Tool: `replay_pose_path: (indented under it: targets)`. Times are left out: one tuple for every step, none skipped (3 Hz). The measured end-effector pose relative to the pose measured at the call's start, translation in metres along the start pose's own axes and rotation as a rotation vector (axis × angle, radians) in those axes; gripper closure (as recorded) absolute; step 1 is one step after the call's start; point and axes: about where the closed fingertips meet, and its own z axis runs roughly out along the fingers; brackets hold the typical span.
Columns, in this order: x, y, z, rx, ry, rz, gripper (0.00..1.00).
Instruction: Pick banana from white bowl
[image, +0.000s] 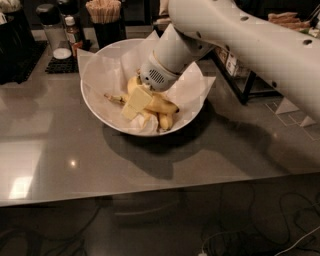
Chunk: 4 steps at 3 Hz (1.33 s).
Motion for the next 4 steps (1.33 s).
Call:
replay_pose_path:
  targets:
    - [0.006,-0.005,0.001,0.013,0.011,0.014,0.40]
    - [0.006,-0.006,0.001,0.014,0.011,0.014,0.64]
    - [0.014,-0.007,-0.001,0.027,0.007,0.021,0.88]
    - [0.019,-0.007,-0.006,0.030,-0.001,0.014,1.00]
